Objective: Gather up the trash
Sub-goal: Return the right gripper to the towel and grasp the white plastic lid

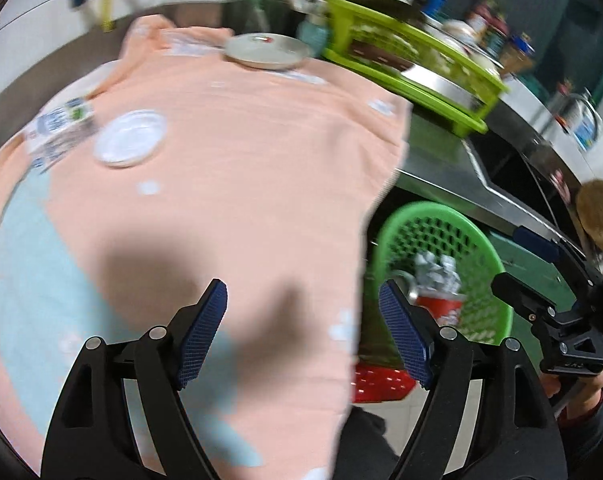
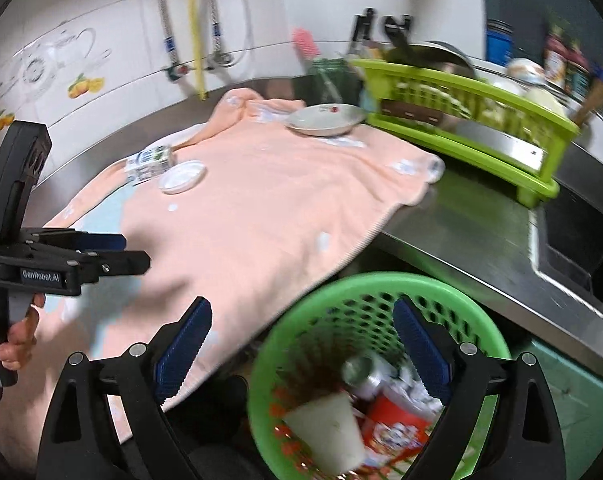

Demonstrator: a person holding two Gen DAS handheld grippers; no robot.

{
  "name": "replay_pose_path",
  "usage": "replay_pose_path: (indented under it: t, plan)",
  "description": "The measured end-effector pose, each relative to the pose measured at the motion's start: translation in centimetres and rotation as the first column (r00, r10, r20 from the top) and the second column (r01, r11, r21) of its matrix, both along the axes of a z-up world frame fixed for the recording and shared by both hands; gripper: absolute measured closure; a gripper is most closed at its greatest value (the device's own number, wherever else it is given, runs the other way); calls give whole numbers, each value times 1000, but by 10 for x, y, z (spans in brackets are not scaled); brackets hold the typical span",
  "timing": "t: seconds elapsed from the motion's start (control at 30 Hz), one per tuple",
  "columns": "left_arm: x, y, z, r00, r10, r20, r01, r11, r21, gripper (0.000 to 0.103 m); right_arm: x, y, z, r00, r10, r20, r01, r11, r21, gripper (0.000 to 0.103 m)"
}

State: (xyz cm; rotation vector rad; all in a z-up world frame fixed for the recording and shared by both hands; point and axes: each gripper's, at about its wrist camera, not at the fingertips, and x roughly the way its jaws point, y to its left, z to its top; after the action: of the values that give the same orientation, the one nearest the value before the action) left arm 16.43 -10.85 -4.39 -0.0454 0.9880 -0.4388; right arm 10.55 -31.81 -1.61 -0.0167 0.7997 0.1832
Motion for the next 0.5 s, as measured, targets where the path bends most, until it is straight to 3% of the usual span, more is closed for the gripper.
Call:
replay_pose_path:
  t: [0.17,0.5]
  plan:
    - [12,60,3,995,104,9,-104,995,6,25,27,36,-5,998,67,-13,-67,998,1,14]
    - [31,164,2,959,282,18,-283,959,4,24,99,119,-22,977,204,-63,-204,979,2,14]
